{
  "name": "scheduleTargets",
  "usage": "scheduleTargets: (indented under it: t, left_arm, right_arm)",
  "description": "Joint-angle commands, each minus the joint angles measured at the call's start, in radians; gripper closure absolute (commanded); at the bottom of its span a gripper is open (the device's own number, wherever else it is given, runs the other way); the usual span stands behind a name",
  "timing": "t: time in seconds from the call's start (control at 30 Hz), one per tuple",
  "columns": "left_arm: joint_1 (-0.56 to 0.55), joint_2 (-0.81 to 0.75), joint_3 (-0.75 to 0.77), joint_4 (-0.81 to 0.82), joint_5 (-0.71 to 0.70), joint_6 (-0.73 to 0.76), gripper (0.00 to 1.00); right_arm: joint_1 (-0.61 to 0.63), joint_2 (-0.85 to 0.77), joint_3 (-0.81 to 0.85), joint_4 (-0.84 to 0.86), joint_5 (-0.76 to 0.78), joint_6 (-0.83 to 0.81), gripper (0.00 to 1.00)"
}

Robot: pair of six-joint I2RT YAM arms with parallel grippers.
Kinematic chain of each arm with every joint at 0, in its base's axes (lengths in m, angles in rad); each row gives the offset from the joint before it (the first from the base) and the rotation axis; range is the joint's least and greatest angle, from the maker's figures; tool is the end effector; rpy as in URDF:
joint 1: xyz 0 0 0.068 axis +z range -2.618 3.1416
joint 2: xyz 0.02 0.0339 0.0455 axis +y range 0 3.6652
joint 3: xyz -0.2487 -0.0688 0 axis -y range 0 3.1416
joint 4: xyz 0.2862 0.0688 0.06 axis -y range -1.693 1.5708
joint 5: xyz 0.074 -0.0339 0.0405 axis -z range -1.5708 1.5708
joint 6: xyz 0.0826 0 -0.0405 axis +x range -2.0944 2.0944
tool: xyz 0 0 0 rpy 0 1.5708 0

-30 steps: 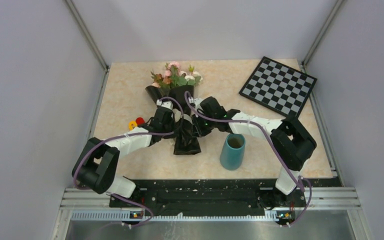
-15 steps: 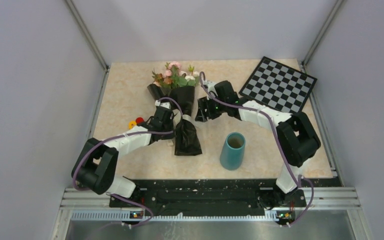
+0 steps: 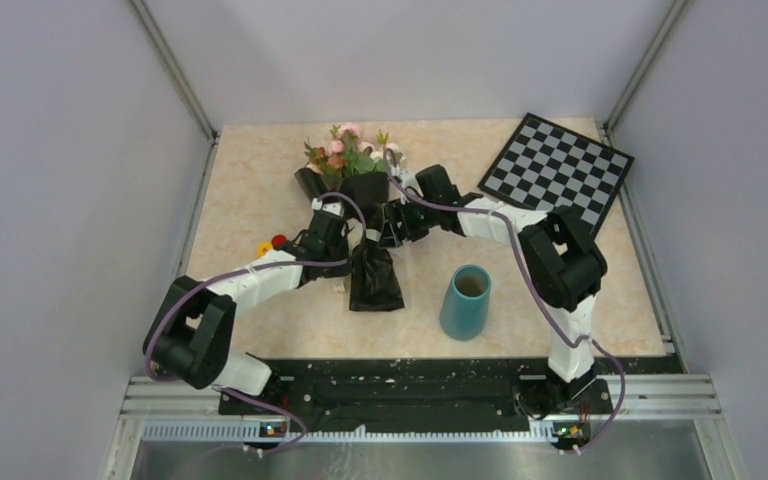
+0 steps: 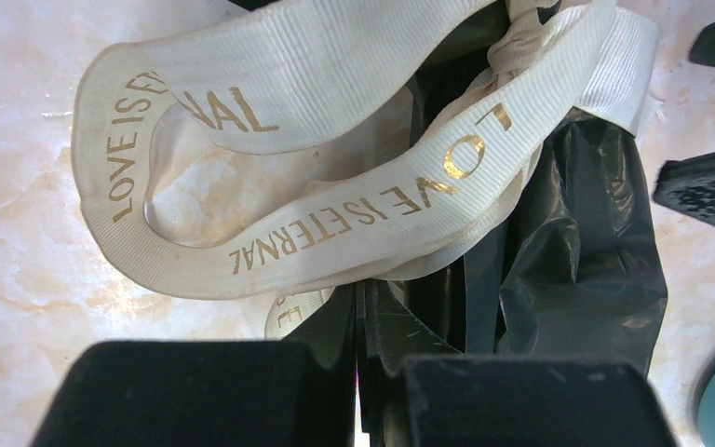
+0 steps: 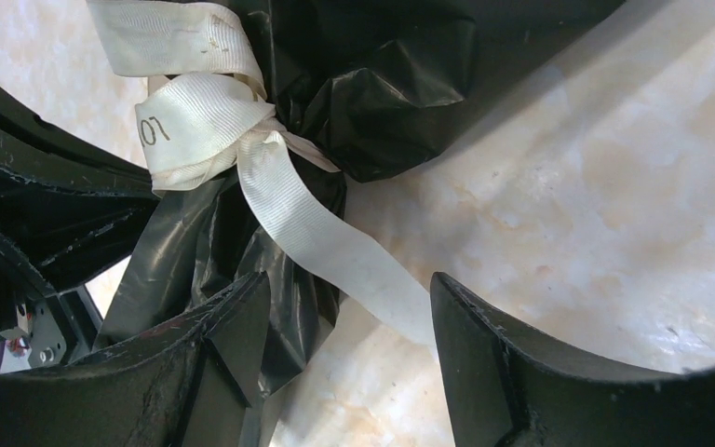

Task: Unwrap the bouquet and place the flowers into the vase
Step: Untie the ribbon from the wrapping paper.

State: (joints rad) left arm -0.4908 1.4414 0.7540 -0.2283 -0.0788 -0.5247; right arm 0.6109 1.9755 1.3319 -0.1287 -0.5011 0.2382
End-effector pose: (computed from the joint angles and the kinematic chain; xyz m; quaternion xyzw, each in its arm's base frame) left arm 0.3051 -0.1557 0.1009 -0.0287 0.9457 -0.1237 0.2990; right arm 0.3768 0.3123 0.1162 -0.2601 0.8593 0.3633 0.2491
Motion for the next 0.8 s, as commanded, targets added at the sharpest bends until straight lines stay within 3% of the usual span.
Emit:
scheduleTargets:
  t: [0.0,0.3,0.4,0.57,0.77]
  left_arm:
    - [0.005,-0.033,0.009,0.021,0.007,-0.01,1.0]
    - [0.005,-0.021,0.01,0.034,0.023,-0.012,1.0]
    - [0.005,-0.02,0.011,0.035,0.025,-0.012,1.0]
    - [0.005,-0.03,0.008,0.037,0.022,-0.014,1.0]
    - [0.005,-0.038,0.001,0.041,0.022,-0.016,1.0]
  right_arm:
    - [0.001,0.029,0.059,0.092,-0.074,0.017,0.34]
    - [0.001,0.071,0.09,0.109,-0.104,0.036,0.34]
    - [0.003,0.081,0.099,0.106,-0.109,0.042,0.38]
    - [0.003,0.066,0.094,0.084,-0.088,0.044,0.5]
    - [0.003,0.044,0.07,0.08,-0.076,0.063,0.74]
